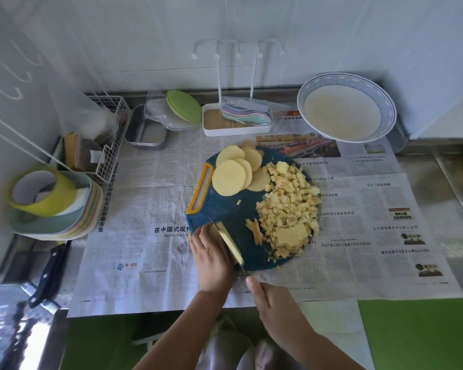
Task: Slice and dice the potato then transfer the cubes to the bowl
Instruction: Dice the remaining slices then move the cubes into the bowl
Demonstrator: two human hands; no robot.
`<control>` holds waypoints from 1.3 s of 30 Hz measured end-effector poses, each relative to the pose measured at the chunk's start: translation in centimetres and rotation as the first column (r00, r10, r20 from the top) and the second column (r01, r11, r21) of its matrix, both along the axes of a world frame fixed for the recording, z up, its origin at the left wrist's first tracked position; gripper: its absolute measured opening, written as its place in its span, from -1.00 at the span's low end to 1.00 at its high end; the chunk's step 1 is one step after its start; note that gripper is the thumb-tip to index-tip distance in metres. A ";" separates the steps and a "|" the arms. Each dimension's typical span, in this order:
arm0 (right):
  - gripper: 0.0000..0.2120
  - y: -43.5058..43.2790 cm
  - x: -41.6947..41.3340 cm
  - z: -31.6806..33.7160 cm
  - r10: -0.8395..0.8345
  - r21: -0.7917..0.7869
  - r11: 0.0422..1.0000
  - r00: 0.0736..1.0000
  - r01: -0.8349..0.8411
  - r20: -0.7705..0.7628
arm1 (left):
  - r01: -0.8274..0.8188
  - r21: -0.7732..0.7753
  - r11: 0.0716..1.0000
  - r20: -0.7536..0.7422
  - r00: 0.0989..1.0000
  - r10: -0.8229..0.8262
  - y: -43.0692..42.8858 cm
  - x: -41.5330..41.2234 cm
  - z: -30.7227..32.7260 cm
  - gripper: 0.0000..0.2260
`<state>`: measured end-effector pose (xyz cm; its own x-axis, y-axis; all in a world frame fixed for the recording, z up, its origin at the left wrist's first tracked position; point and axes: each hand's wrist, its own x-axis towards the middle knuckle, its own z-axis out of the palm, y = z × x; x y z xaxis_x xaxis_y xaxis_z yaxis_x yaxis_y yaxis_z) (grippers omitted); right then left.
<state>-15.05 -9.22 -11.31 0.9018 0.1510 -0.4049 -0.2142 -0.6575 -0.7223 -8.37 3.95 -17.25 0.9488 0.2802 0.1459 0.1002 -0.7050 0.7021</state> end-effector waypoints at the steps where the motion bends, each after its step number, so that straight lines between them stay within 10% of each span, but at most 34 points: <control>1: -0.54 0.2 0.0 0.1 -0.001 -0.011 1.000 1.000 0.001 -0.006 | 0.008 0.017 1.000 0.001 1.000 -0.008 0.0 0.0 0.0 -0.63; 10: -0.02 1.7 0.0 -0.4 0.026 -0.220 0.975 0.999 -0.034 -0.040 | 0.018 0.066 0.998 0.025 0.999 -0.020 0.2 0.2 -0.6 -0.52; 19: -0.37 1.8 3.0 -0.9 -0.057 -0.068 0.997 0.985 0.046 -0.166 | 0.056 0.193 0.980 0.121 0.989 -0.081 -0.4 0.5 0.6 -0.70; 30: -0.38 -1.9 4.9 -0.2 -0.068 0.320 0.904 0.838 0.281 -0.542 | -0.046 -0.125 0.991 -0.024 0.999 0.043 -0.4 0.2 1.1 -0.62; 39: -0.37 -1.4 2.5 0.1 -0.107 0.240 0.962 0.989 0.128 -0.099 | -0.102 -0.325 0.940 -0.097 0.993 0.074 0.0 -0.3 1.4 -0.69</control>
